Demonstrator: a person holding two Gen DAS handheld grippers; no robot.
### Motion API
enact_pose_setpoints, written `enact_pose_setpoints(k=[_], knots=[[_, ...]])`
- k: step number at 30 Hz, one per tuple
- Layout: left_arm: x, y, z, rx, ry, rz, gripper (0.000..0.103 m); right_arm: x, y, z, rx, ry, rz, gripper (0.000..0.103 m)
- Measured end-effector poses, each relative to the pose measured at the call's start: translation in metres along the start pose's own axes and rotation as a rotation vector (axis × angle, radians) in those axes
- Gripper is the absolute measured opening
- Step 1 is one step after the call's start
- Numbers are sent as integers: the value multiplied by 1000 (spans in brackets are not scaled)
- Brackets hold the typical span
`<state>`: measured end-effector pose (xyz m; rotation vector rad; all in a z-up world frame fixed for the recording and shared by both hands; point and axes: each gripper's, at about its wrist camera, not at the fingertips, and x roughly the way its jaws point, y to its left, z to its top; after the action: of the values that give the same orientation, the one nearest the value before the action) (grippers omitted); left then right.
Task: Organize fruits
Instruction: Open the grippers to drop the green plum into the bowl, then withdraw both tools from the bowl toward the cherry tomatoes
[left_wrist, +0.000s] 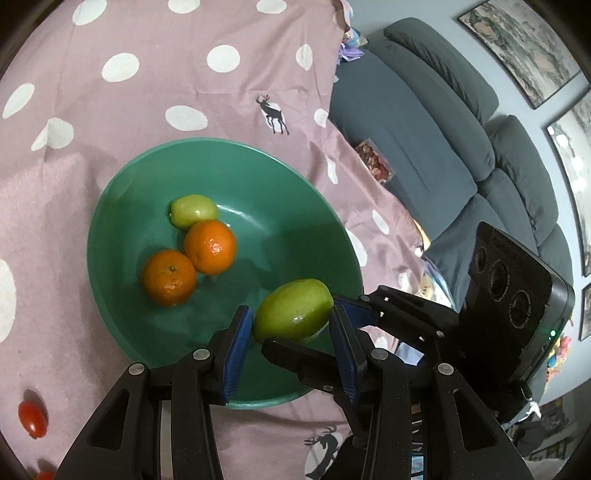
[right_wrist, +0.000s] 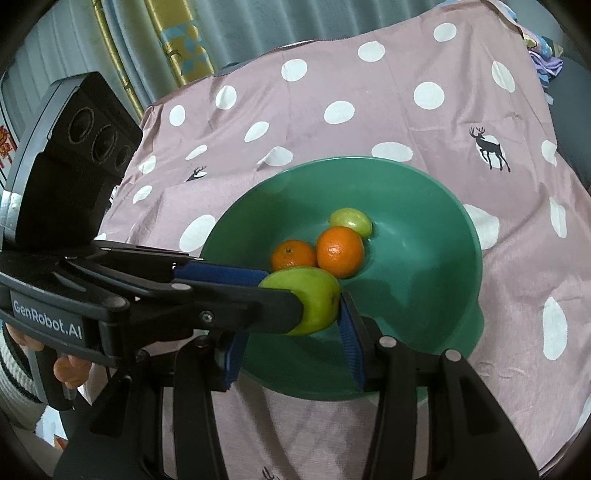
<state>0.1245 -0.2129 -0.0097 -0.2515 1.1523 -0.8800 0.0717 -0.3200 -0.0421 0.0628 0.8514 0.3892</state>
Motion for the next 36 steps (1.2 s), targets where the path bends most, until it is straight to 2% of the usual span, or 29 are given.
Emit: enact_pose_setpoints(k=[2, 3, 6, 9, 12, 14, 17, 20, 23, 26, 29, 36], knots=[[-1, -1, 0, -4, -2, 25, 50, -2, 2, 0, -14, -8, -9, 48], [-1, 0, -1, -6, -3, 35, 58, -3, 2, 1, -16, -11, -12, 48], [-9, 1, -3, -11, -21, 55, 67, -6, 5, -1, -23, -17, -39, 55], [-25, 5, -5, -26, -49, 80, 81, -13, 8, -6, -23, -23, -47, 59], [-47, 14, -12, -40, -84, 107, 82, -23, 11, -13, -8, -41, -37, 65], [-68, 23, -21, -61, -119, 159, 82, -30, 14, -18, 10, -55, -15, 70], [-109, 46, -42, -137, -202, 255, 82, -41, 23, -24, 23, -82, 35, 69], [-149, 68, -68, -223, -287, 321, 82, -49, 36, -28, 27, -104, 92, 69], [-182, 88, -97, -294, -341, 396, 82, -52, 49, -29, 18, -109, 132, 69], [-201, 98, -120, -332, -352, 465, 82, -49, 63, -31, 1, -101, 161, 70], [-213, 105, -148, -360, -352, 500, 82, -41, 79, -35, -18, -74, 187, 70], [-221, 118, -191, -422, -327, 474, 82, -12, 118, -41, -68, 7, 236, 70]])
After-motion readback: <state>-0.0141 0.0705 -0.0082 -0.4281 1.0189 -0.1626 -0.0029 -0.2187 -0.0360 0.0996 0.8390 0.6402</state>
